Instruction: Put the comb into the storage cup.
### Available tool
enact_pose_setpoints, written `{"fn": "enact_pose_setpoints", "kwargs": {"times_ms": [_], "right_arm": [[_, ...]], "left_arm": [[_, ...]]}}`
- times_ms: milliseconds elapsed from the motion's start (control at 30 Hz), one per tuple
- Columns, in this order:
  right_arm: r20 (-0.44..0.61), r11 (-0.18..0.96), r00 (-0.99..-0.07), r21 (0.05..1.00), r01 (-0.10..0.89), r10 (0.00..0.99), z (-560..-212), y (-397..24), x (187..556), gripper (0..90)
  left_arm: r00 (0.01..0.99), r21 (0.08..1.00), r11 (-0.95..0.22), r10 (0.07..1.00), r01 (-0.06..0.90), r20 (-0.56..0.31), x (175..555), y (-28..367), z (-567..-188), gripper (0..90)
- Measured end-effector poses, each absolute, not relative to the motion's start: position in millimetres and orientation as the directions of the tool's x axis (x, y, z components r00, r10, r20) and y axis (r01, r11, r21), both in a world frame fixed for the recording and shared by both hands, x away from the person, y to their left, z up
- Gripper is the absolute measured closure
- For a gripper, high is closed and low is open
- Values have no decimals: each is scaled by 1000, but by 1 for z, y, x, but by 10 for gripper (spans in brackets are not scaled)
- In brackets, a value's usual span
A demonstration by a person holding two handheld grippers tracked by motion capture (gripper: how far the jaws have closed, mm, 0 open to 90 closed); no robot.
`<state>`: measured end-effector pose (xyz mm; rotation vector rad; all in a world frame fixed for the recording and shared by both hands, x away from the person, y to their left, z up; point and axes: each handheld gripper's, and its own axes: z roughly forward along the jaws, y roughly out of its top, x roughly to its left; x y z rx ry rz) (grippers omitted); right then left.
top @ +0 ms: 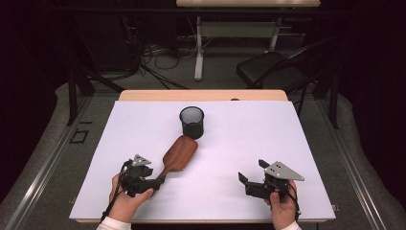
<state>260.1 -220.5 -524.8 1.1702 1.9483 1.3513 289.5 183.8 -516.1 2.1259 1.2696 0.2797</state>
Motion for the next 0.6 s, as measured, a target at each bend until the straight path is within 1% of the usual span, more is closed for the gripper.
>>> {"fn": "enact_pose_setpoints", "kwargs": {"times_ms": [33, 100, 267, 433, 467, 600], "right_arm": [[73, 141, -511, 919, 369, 857, -525, -220, 260, 119], [73, 141, -510, 919, 369, 857, -525, -221, 260, 119], [73, 142, -512, 919, 368, 856, -525, -220, 260, 119], [72, 143, -512, 919, 369, 856, -525, -220, 260, 120], [72, 142, -512, 920, 366, 856, -525, -220, 261, 121], [75, 139, -513, 920, 367, 855, -526, -220, 261, 121]], "left_arm": [[508, 623, -328, 852, 710, -129, 290, 184, -516, 405], [503, 627, -324, 855, 709, -127, 290, 185, -516, 371], [512, 632, -333, 851, 700, -119, 291, 188, -516, 370], [507, 615, -322, 849, 720, -150, 293, 190, -517, 371], [510, 611, -322, 846, 723, -157, 293, 191, -517, 385], [519, 614, -320, 837, 721, -173, 294, 192, -516, 387]]}}
